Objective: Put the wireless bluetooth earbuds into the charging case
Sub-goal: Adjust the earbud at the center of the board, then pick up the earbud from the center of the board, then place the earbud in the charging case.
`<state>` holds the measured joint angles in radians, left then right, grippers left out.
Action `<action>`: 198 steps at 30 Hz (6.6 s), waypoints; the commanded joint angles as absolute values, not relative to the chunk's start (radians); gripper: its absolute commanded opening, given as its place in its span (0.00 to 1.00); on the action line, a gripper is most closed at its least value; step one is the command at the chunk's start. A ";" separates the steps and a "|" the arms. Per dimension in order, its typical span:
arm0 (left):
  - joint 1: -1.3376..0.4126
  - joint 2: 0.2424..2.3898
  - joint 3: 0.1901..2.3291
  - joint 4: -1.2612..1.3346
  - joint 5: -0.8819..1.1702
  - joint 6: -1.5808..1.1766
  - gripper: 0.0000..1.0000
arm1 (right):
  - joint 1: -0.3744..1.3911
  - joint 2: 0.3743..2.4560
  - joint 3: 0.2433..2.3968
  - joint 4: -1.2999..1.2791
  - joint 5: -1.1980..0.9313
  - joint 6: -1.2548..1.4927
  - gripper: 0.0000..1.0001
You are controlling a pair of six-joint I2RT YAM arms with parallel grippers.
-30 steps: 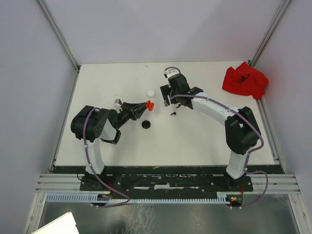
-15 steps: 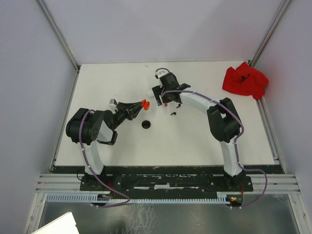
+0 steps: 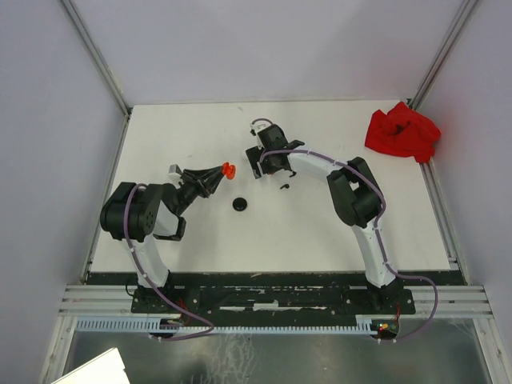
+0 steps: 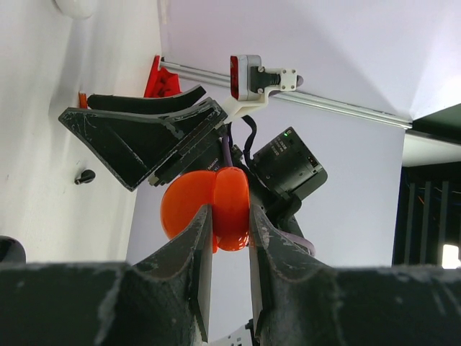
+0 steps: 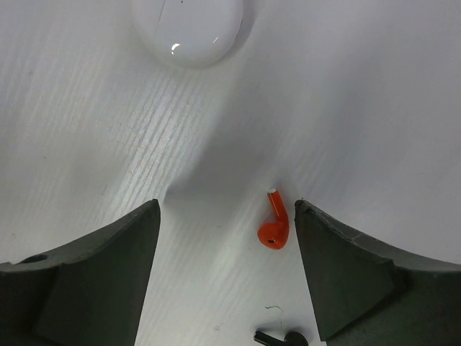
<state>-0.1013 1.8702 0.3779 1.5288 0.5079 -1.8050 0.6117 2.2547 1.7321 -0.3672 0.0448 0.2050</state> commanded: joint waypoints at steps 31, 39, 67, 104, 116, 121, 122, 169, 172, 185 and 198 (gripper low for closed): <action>-0.077 1.835 0.357 1.729 0.531 -1.793 0.03 | 0.600 2.216 1.674 -0.311 -0.142 0.226 0.81; -0.076 1.835 0.356 1.729 0.531 -1.788 0.03 | 0.600 2.178 1.632 -0.328 -0.148 0.209 0.81; -0.076 1.837 0.351 1.730 0.529 -1.787 0.03 | 0.600 2.046 1.521 -0.286 -0.133 0.180 0.80; -0.077 1.834 0.360 1.730 0.532 -1.787 0.03 | 0.571 2.240 1.850 -0.630 0.043 0.291 0.66; -0.077 1.839 0.359 1.729 0.531 -1.785 0.03 | 0.559 2.271 1.852 -0.617 0.017 0.299 0.59; -0.076 1.840 0.359 1.729 0.532 -1.785 0.03 | 0.558 2.278 1.855 -0.617 0.014 0.300 0.56; -0.077 1.841 0.359 1.728 0.532 -1.785 0.03 | 0.557 2.279 1.856 -0.618 0.013 0.300 0.55; -0.147 1.887 0.395 1.728 0.503 -1.781 0.03 | 0.535 1.778 1.319 0.085 -0.168 0.315 0.04; -0.178 1.903 0.413 1.729 0.492 -1.787 0.03 | 0.536 1.692 1.198 0.282 -0.204 0.352 0.04; -0.275 1.936 0.471 1.729 0.456 -1.808 0.03 | 0.536 1.598 0.767 1.155 -0.302 0.419 0.01; -0.312 1.942 0.500 1.730 0.446 -1.813 0.03 | 0.585 1.720 0.680 1.429 -0.351 0.454 0.01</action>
